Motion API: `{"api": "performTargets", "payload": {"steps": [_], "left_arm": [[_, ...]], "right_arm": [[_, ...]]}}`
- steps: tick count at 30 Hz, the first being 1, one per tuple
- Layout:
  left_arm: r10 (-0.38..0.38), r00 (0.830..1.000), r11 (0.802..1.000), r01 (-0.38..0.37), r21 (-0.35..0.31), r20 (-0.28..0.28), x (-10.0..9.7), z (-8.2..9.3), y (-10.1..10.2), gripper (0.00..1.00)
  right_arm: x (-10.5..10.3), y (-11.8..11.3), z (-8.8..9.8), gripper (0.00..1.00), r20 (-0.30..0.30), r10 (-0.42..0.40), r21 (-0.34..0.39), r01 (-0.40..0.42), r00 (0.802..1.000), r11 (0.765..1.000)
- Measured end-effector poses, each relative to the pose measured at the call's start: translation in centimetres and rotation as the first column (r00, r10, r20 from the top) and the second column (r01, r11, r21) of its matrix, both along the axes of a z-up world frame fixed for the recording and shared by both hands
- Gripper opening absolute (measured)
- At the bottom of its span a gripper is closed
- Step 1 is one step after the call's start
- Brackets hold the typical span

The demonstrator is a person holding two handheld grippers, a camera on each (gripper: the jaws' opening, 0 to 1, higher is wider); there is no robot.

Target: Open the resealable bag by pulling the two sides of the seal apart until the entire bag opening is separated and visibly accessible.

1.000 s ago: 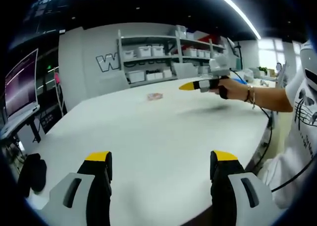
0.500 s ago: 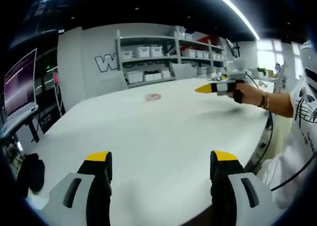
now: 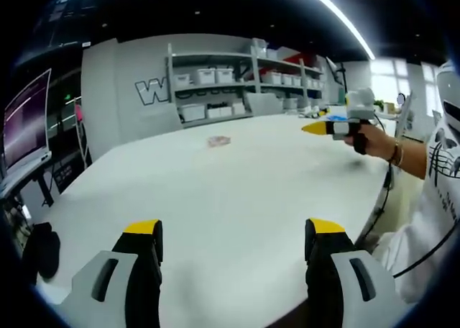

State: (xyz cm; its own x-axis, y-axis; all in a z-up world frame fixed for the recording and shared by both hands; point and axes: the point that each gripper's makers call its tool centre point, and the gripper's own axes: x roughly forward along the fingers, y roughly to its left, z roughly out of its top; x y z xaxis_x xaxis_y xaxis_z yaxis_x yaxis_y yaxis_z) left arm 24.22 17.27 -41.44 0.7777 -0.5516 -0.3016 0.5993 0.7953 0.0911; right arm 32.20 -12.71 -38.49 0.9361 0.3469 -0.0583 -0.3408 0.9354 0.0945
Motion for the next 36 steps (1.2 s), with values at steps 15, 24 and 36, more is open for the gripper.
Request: {"api": "performTargets", "payload": {"steps": [15,24,36], "left_arm": [[-0.011,1.0,1.0,0.011,-0.014,0.005,-0.2,0.0,-0.7,0.8],[0.005,1.0,0.999,-0.004,-0.041,0.012,-0.1,0.2,-0.8,0.8],[0.055,0.998,0.995,-0.053,-0.08,0.02,-1.2,0.2,0.0,0.8]], "right_arm": [[-4.8,-0.6,0.1,0.99,0.076,-0.028,0.005,0.028,0.997,1.0],[-7.1,-1.8,1.0,0.99,0.138,-0.067,-0.027,0.071,0.988,0.997],[-8.9,-2.9,1.1,0.98,0.163,-0.087,-0.013,0.09,0.983,0.996]]}}
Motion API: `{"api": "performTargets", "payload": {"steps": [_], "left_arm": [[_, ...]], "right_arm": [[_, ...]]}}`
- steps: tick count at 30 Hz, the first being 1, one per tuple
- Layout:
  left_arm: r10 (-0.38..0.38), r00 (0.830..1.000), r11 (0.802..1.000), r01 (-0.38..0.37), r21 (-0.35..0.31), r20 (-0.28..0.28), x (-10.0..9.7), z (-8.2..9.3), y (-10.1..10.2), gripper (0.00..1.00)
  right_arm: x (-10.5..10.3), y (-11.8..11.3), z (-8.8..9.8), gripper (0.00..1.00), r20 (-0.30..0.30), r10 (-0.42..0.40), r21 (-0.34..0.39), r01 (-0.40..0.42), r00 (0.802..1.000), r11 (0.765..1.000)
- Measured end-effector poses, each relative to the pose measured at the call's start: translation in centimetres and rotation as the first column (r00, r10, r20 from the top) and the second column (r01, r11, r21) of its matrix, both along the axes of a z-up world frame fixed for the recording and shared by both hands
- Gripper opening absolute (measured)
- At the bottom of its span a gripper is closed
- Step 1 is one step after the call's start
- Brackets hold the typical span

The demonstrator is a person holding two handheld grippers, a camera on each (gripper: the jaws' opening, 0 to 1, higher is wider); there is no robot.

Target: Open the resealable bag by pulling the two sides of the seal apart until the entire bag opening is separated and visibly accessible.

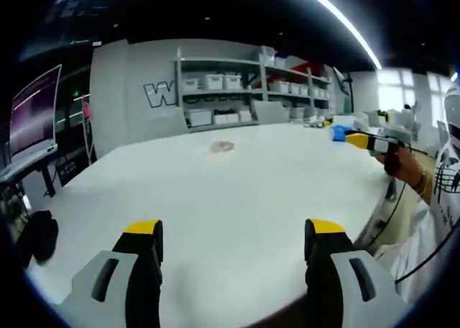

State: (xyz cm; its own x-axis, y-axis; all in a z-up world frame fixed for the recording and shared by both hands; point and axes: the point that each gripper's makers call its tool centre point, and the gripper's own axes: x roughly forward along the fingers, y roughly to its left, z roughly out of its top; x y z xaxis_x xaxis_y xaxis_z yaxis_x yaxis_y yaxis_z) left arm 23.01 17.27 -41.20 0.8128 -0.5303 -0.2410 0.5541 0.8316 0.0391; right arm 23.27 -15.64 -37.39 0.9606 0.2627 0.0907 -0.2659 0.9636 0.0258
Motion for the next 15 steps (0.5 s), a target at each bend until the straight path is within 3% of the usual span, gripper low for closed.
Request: {"api": "performTargets", "payload": {"steps": [15], "left_arm": [[0.067,0.998,0.997,-0.067,-0.049,0.011,-0.1,0.2,1.4,0.8]], "right_arm": [[-1.6,-0.3,-0.1,0.97,-0.006,0.02,0.044,-0.02,1.0,0.999]]}}
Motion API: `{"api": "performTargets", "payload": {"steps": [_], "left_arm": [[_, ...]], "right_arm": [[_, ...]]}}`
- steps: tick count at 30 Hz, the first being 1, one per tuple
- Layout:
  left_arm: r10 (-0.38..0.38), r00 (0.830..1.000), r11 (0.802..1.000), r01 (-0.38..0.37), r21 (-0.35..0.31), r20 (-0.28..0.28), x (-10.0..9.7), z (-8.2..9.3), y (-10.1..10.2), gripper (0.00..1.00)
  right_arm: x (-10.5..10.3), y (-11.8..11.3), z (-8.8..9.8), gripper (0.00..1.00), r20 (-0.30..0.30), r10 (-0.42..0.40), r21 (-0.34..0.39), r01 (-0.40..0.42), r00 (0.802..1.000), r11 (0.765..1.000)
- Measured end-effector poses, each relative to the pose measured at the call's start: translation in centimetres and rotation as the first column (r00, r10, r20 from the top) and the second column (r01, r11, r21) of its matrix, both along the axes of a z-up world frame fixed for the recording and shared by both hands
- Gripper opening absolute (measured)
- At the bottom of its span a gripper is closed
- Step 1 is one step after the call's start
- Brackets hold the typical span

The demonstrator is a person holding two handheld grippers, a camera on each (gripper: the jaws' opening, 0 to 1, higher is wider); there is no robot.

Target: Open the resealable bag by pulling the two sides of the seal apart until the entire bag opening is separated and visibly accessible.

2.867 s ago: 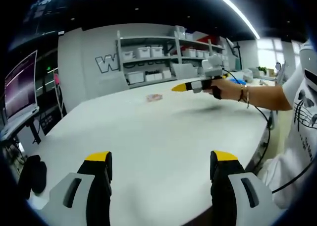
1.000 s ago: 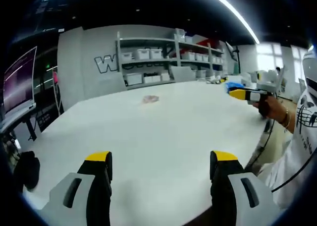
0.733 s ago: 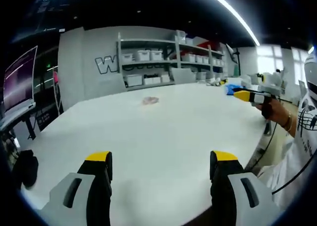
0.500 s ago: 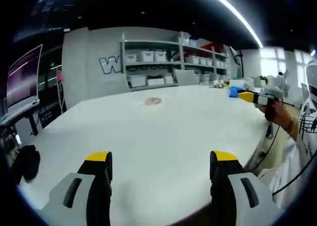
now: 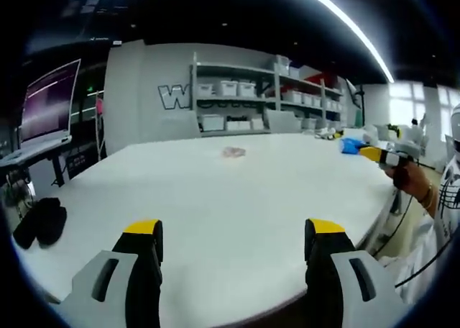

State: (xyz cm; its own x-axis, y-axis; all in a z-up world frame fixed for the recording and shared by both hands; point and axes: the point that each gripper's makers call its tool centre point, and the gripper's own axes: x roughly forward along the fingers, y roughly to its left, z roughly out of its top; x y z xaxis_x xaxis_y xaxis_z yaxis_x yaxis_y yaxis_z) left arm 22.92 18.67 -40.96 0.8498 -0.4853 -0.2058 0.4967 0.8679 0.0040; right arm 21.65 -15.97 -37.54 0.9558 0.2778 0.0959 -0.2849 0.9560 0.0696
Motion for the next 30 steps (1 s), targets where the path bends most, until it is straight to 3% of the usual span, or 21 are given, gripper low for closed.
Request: {"api": "performTargets", "payload": {"steps": [10,16,22,30], "left_arm": [[0.019,1.0,0.999,-0.019,-0.026,0.005,0.6,-0.2,0.0,0.8],[0.007,1.0,1.0,-0.007,-0.022,0.0,0.6,-0.2,-0.8,0.8],[-0.005,1.0,1.0,0.005,-0.016,0.003,0.3,-0.1,-1.4,0.8],[-0.009,1.0,1.0,0.009,0.001,0.002,0.6,-0.4,-1.8,0.8]], "right_arm": [[-0.8,-0.8,-1.0,0.96,-0.022,-0.018,0.045,0.019,1.0,0.999],[-0.8,-0.8,-1.0,0.96,-0.015,-0.009,0.039,0.009,1.0,0.999],[-0.9,-0.7,-0.8,0.96,-0.01,0.018,0.09,-0.017,1.0,0.996],[-0.8,-0.4,-0.9,0.97,-0.012,0.03,0.101,-0.028,0.999,0.995]]}}
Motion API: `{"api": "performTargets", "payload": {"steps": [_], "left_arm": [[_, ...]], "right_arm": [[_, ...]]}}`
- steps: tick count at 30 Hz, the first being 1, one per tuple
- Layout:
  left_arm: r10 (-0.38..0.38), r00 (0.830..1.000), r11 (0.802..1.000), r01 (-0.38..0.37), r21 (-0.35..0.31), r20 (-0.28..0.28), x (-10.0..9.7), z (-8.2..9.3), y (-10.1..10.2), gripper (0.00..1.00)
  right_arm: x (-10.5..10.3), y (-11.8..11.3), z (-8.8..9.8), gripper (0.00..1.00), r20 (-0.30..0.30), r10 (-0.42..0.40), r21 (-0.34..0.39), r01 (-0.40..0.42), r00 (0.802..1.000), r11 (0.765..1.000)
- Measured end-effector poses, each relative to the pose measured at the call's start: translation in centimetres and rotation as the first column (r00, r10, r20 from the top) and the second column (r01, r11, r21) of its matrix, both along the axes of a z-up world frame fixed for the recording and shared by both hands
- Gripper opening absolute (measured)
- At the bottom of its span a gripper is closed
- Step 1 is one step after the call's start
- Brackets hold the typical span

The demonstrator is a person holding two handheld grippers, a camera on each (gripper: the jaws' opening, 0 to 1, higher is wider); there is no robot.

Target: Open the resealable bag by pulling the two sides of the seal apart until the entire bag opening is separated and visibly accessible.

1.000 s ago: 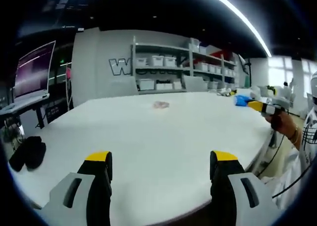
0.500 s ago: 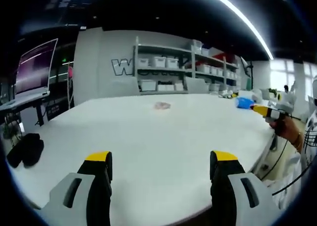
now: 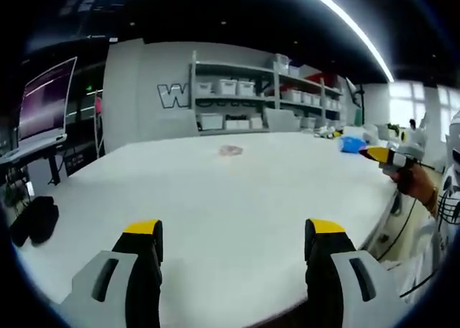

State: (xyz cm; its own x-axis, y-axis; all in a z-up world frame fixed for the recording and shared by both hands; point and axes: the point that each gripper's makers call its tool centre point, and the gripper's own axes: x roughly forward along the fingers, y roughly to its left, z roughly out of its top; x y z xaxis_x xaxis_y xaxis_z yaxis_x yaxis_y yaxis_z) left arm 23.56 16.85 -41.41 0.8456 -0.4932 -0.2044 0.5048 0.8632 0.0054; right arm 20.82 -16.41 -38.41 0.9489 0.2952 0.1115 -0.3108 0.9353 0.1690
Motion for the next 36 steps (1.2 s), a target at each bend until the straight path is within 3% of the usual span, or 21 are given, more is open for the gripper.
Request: {"api": "performTargets", "payload": {"steps": [10,15,27,36], "left_arm": [[-0.011,1.0,1.0,0.011,0.019,-0.005,0.9,-0.2,-0.9,0.8],[-0.019,1.0,1.0,0.019,0.007,0.009,0.8,0.4,-1.6,0.81],[-0.069,0.998,0.998,0.069,0.005,0.012,0.5,0.1,-2.6,0.81],[-0.048,0.999,0.999,0.048,-0.008,0.008,1.1,-0.6,-1.7,0.8]], "right_arm": [[0.0,-0.3,0.0,0.94,-0.003,-0.002,0.026,0.002,1.0,1.0],[-0.1,-0.1,0.1,0.95,0.002,0.009,0.039,-0.009,1.0,0.999],[-0.2,-0.2,0.2,0.95,0.001,0.021,0.06,-0.021,1.0,0.998],[0.0,-0.2,0.0,0.96,-0.004,0.013,0.052,-0.013,1.0,0.999]]}}
